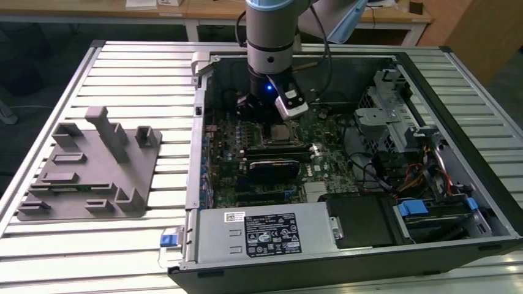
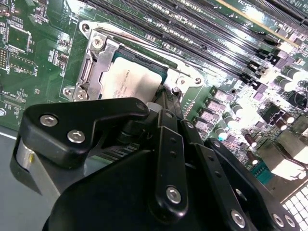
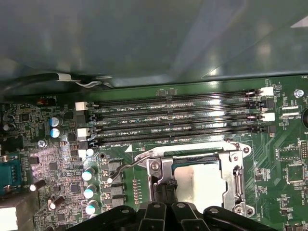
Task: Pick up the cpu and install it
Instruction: 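Close the cpu cover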
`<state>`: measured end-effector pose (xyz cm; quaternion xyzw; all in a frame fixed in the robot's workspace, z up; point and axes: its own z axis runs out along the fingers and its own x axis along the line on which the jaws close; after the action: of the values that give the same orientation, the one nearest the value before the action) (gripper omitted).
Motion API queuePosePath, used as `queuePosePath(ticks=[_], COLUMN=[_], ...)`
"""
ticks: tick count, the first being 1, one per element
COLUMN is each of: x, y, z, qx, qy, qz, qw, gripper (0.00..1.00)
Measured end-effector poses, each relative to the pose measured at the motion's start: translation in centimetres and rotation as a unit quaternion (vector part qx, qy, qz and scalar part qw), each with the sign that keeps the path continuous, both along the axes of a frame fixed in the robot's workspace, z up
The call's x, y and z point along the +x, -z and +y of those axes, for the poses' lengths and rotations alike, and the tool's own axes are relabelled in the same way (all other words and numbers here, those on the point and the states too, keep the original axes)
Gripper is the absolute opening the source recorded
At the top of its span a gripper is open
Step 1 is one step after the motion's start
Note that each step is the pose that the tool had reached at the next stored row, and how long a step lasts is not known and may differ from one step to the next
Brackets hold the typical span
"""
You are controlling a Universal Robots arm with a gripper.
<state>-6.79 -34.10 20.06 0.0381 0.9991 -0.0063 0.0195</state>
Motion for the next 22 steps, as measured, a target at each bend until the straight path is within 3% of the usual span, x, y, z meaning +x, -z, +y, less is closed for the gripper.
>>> queuePosePath(ticks=[9, 22], x=[-0.05, -0.14], y=[-0.40, 0.13], z=[0.00, -0.03], qx=[0.0000, 0.0018], qy=[0.000, 0.000], qz=[-0.0003, -0.0003], qw=[1.0000, 1.0000], gripper=[0.11, 0.11])
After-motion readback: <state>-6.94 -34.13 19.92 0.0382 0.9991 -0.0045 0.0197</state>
